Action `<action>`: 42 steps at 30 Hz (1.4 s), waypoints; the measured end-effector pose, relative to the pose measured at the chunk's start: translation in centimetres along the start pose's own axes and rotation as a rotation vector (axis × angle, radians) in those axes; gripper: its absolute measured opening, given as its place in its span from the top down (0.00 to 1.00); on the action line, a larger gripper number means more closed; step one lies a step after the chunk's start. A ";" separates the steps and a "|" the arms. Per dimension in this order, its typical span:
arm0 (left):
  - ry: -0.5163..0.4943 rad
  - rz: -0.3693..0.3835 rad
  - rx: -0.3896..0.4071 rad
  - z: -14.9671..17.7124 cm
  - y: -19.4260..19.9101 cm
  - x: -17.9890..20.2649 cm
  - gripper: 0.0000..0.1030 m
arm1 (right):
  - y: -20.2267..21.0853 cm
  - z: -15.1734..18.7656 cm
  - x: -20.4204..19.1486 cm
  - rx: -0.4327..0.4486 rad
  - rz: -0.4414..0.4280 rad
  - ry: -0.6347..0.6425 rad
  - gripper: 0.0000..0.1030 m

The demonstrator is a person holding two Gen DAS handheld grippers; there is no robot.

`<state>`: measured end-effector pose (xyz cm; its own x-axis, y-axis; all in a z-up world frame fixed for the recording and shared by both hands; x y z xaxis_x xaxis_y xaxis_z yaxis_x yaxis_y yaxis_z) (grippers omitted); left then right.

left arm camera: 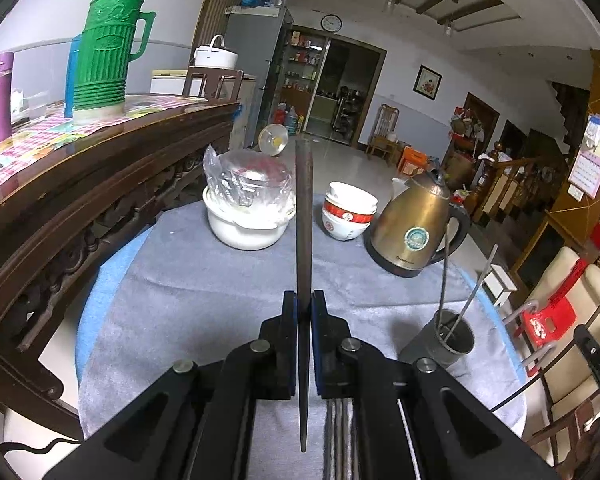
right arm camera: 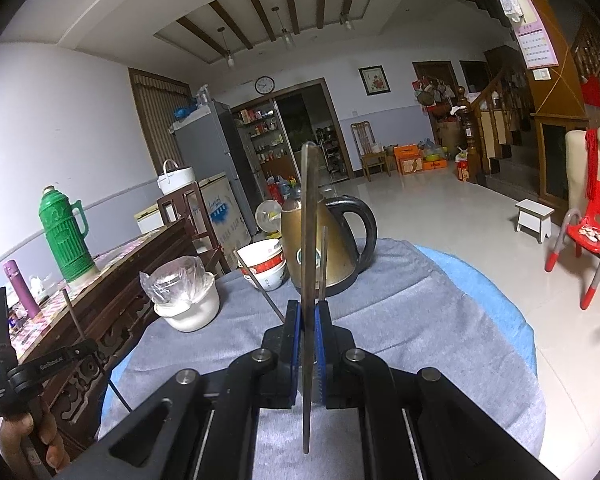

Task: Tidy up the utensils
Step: 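Lower the left tool's chopstick into the grey cup while the right tool lowers its chopstick too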

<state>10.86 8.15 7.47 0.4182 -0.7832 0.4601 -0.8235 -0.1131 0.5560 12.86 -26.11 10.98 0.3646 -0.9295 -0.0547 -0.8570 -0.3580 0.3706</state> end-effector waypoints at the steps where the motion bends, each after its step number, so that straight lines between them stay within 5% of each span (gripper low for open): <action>1: 0.002 0.006 0.000 -0.1 0.1 0.2 0.94 | 0.0 -0.1 0.1 0.003 0.000 -0.001 0.93; 11: 0.026 0.118 -0.039 -0.6 -0.4 5.2 0.94 | 3.0 0.1 0.9 0.033 0.034 -0.023 0.93; 18: -0.005 0.152 0.006 -0.4 1.5 8.5 0.94 | 5.0 0.4 3.6 0.047 0.046 -0.073 0.93; 42: -0.024 0.201 0.007 0.2 2.5 9.2 0.94 | 6.9 0.3 3.4 0.058 0.065 -0.073 0.93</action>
<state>12.63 0.53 12.96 0.2354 -0.8049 0.5447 -0.8923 0.0432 0.4494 8.05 -31.76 13.08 0.2819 -0.9541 -0.1008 -0.8985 -0.2994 0.3210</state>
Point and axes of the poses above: each gripper's, at about its wrist camera, not at the fingertips, and y roughly against the way its jaws point, x to its right, z to its underside, the point moved 7 cm from there along -y, roughly the way its jaws point, and after that the axes turned 15 degrees about y, right-handed, at the moved point
